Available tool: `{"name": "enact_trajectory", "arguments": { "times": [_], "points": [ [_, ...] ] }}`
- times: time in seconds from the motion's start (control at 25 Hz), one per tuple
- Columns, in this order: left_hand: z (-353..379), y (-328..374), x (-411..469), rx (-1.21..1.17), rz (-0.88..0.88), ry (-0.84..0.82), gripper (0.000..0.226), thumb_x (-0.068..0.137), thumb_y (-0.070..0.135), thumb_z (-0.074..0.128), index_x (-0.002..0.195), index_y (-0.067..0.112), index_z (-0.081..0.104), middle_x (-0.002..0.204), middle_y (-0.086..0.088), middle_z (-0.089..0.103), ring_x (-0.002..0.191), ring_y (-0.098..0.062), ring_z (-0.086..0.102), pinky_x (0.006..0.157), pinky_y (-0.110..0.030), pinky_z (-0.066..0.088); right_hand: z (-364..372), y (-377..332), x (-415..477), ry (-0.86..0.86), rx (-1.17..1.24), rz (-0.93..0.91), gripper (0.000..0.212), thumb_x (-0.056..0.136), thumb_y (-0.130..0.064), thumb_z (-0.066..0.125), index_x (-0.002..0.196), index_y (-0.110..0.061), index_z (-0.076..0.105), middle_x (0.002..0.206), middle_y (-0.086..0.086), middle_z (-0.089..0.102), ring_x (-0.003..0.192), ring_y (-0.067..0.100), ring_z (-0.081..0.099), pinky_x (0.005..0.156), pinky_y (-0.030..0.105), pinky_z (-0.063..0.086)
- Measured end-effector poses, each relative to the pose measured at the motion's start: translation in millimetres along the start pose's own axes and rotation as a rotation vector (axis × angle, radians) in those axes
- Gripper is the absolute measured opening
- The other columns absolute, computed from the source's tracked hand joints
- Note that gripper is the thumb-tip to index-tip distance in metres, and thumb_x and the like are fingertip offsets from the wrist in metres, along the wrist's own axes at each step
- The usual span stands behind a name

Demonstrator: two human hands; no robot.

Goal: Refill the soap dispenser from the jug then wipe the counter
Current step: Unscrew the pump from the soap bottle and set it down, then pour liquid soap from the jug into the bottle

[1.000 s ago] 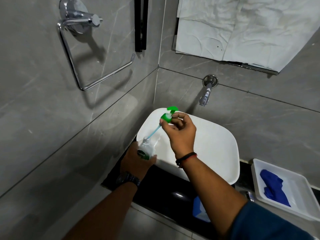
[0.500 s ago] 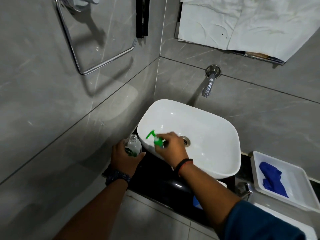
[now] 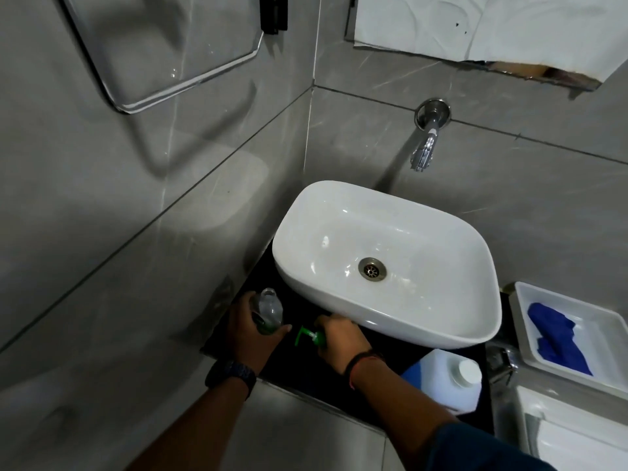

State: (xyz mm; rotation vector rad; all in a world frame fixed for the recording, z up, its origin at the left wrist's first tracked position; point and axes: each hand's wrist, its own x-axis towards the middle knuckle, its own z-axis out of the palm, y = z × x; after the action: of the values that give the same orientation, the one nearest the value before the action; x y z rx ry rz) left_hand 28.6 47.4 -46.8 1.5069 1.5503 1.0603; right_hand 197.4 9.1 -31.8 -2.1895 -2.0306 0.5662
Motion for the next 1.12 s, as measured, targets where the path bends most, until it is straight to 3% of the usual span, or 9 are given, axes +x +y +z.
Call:
{"name": "enact_trajectory", "arguments": {
  "times": [0.2, 0.36, 0.56, 0.68, 0.84, 0.92, 1.0, 1.12],
  "points": [
    [1.2, -18.2, 1.1, 0.09, 0.075, 0.023, 0.086, 0.041, 0.017, 0.095, 0.115, -0.003, 0.055, 0.114, -0.022, 0.06, 0.105, -0.038, 0.058, 0.087, -0.043, 0.049, 25.5, 2.9, 9.1, -0.001, 0.001, 0.027, 0.03, 0.082, -0.014, 0.059, 0.112, -0.014, 0.058, 0.111, 0.014, 0.058, 0.099, 0.038, 0.06, 0.083, 0.039, 0.05],
    [-4.1, -25.9, -1.4, 0.079, 0.074, -0.006, 0.108, 0.038, 0.028, 0.095, 0.13, 0.004, 0.045, 0.13, -0.017, 0.053, 0.119, -0.03, 0.051, 0.1, -0.044, 0.043, 29.8, 3.5, 5.0, 0.054, 0.041, 0.007, 0.035, 0.078, -0.016, 0.064, 0.112, -0.011, 0.057, 0.112, 0.014, 0.056, 0.105, 0.034, 0.055, 0.086, 0.036, 0.048],
    [-18.2, -7.8, -17.1, 0.116, 0.039, 0.058, 0.119, 0.039, 0.068, 0.076, 0.137, 0.013, 0.036, 0.139, -0.014, 0.046, 0.129, -0.029, 0.043, 0.104, -0.047, 0.039, 6.1, -5.6, -23.7, 0.132, 0.189, -0.049, 0.045, 0.082, -0.021, 0.065, 0.124, -0.01, 0.055, 0.12, 0.014, 0.058, 0.113, 0.03, 0.053, 0.097, 0.036, 0.043],
    [-26.2, 21.5, -36.0, 0.168, 0.082, 0.138, 0.117, 0.047, 0.079, 0.067, 0.139, 0.016, 0.033, 0.142, -0.016, 0.042, 0.131, -0.033, 0.039, 0.103, -0.05, 0.039, -31.1, -8.9, -50.3, 0.317, 0.311, -0.111, 0.038, 0.081, -0.017, 0.067, 0.116, -0.005, 0.06, 0.111, 0.017, 0.063, 0.104, 0.033, 0.058, 0.092, 0.034, 0.042],
    [-20.5, 62.6, -57.1, 0.309, 0.385, 0.308, 0.098, 0.061, 0.075, 0.061, 0.129, 0.007, 0.045, 0.13, -0.021, 0.051, 0.125, -0.037, 0.044, 0.102, -0.047, 0.038, -83.5, 10.6, -93.3, 0.77, 0.509, -0.06, 0.017, 0.079, -0.011, 0.064, 0.095, -0.009, 0.066, 0.088, 0.009, 0.068, 0.082, 0.026, 0.062, 0.077, 0.025, 0.043],
    [-3.2, 89.8, -73.3, 0.281, 0.443, 0.25, 0.088, 0.065, 0.071, 0.063, 0.125, 0.008, 0.051, 0.125, -0.017, 0.055, 0.121, -0.036, 0.048, 0.1, -0.047, 0.041, -104.6, 38.5, -120.9, 0.95, 0.636, 0.031, 0.015, 0.076, -0.009, 0.058, 0.089, -0.015, 0.063, 0.082, 0.005, 0.065, 0.076, 0.021, 0.061, 0.069, 0.025, 0.046],
    [24.2, 114.7, -92.6, 0.187, 0.474, 0.128, 0.075, 0.066, 0.066, 0.065, 0.118, 0.011, 0.058, 0.116, -0.01, 0.06, 0.11, -0.028, 0.055, 0.094, -0.041, 0.046, -113.9, 75.2, -147.7, 1.003, 0.727, 0.147, 0.024, 0.074, -0.002, 0.055, 0.088, -0.021, 0.06, 0.083, 0.005, 0.064, 0.075, 0.019, 0.061, 0.064, 0.021, 0.046],
    [67.1, 139.2, -116.5, 0.124, 0.448, -0.189, 0.069, 0.062, 0.063, 0.07, 0.115, 0.021, 0.061, 0.112, 0.002, 0.062, 0.102, -0.014, 0.058, 0.09, -0.032, 0.048, -100.0, 127.9, -178.4, 0.864, 0.784, 0.312, 0.037, 0.07, 0.007, 0.057, 0.093, -0.022, 0.055, 0.09, 0.012, 0.063, 0.08, 0.025, 0.06, 0.07, 0.02, 0.045]
  ]
}}
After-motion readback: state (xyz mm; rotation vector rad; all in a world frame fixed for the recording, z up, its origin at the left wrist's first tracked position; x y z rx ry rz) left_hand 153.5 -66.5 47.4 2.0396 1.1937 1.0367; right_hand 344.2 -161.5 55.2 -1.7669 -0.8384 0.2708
